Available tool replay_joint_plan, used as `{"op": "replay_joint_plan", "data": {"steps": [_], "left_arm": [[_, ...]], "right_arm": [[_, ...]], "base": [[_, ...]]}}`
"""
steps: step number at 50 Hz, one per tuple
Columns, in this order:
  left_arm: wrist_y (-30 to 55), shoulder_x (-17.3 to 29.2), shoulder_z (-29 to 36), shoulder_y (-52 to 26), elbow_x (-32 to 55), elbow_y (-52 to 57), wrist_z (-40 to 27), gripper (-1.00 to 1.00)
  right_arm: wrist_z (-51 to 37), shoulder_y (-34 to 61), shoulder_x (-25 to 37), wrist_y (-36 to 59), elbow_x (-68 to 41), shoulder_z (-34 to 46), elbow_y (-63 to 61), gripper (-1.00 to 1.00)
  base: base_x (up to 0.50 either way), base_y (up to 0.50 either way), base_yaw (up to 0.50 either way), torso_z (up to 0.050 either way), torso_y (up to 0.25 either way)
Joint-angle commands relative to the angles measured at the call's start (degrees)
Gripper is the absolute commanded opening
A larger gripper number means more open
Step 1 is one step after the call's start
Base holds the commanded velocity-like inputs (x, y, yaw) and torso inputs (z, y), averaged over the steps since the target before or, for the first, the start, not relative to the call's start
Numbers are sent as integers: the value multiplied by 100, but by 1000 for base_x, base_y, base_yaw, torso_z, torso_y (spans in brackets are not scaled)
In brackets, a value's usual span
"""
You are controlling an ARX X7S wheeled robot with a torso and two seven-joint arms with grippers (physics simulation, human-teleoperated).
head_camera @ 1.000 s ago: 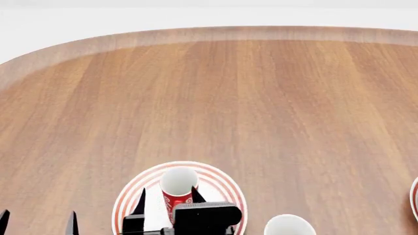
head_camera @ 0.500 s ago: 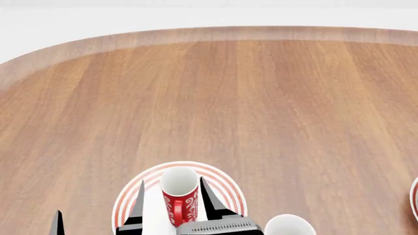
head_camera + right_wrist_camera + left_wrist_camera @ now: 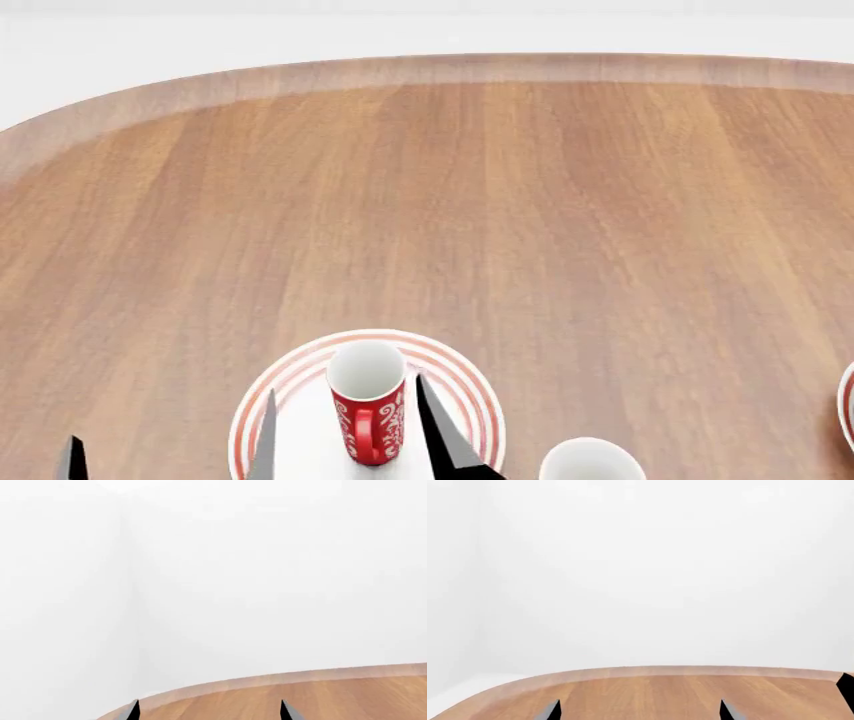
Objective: Put the red mug on the left plate.
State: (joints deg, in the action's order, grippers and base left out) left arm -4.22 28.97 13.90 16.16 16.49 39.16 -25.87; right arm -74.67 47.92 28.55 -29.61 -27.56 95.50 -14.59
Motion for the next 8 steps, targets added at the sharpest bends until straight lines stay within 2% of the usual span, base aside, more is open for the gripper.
{"op": "replay_joint_plan", "data": {"steps": [1,8], "left_arm": [[-161,133,-101,306,-48,396,-62,100],[-271,193,-162,473,-73,562,-92,100]], "right_arm": [[-516,5,253,627,665,40,-1006,100],[-661,-42,344,896,929,37,-1375,100]], "base": [[0,0,0,0,0],[0,0,0,0,0]]}}
